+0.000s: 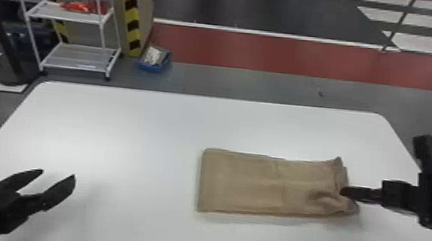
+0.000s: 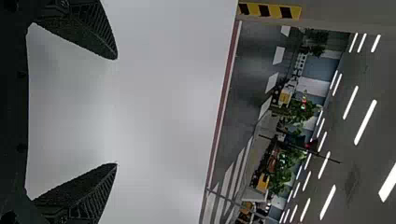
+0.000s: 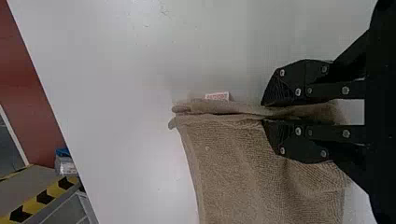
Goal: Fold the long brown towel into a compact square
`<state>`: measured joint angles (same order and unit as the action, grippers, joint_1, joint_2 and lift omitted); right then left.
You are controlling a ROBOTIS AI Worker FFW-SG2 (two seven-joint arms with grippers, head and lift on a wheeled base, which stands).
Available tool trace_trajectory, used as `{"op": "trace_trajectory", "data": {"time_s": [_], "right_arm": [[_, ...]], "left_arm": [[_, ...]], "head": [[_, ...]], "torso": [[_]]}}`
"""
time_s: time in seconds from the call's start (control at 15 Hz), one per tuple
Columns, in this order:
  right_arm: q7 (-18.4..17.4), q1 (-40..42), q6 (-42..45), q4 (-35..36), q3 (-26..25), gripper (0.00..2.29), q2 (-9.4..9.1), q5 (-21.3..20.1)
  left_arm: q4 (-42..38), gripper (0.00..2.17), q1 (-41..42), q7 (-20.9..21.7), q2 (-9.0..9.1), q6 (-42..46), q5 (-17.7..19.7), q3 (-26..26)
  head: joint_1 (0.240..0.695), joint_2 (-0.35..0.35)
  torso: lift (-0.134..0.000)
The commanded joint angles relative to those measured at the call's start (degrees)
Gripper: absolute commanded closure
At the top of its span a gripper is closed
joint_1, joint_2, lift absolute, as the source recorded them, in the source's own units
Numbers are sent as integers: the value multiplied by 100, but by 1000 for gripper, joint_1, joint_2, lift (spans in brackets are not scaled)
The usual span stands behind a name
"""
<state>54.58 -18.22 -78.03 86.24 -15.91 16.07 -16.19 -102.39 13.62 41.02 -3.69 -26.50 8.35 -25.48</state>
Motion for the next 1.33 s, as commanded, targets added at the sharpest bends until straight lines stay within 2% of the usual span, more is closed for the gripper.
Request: {"op": "trace_trajectory", "data": {"time_s": [0.0,0.2,0.47,0.6,0.73,0.87,1.0,1.13,1.27], "right_arm": [[9,3,-69,-2,-88,1399,-42,169],[17,30,-367,288,-475,1447,-86,635],[96,188,-1018,1123,-1020,1447,-7,1206],[149,232,-1194,1360,-1292,1447,19,1619],[158,205,-1205,1545,-1538,1447,-34,2147],[132,144,-1205,1615,-1582,1447,-192,2410],[70,117,-1205,1729,-1512,1447,-438,2533],[79,205,-1205,1896,-1073,1447,-631,2410],[70,161,-1205,1923,-800,1447,-904,2358]], "left_arm": [[9,63,0,-6,0,0,9,-1],[18,63,0,3,-9,0,0,-19],[-44,63,0,3,-18,-18,0,-36],[-62,63,0,12,-18,-18,0,-28],[-105,63,9,20,-18,-70,0,-28],[-141,63,35,29,-9,-106,0,-28],[-185,63,70,29,-9,-106,0,-45],[-220,63,97,29,-9,-123,-9,-54],[-246,63,105,38,-9,-141,-9,-72]], "head": [[695,-48],[695,-37],[695,-30],[695,-34],[695,-36],[695,-33],[695,-13],[695,13],[695,51]], "torso": [[-124],[-124],[-124],[-124],[-124],[-124],[-124],[-124],[-124]]}}
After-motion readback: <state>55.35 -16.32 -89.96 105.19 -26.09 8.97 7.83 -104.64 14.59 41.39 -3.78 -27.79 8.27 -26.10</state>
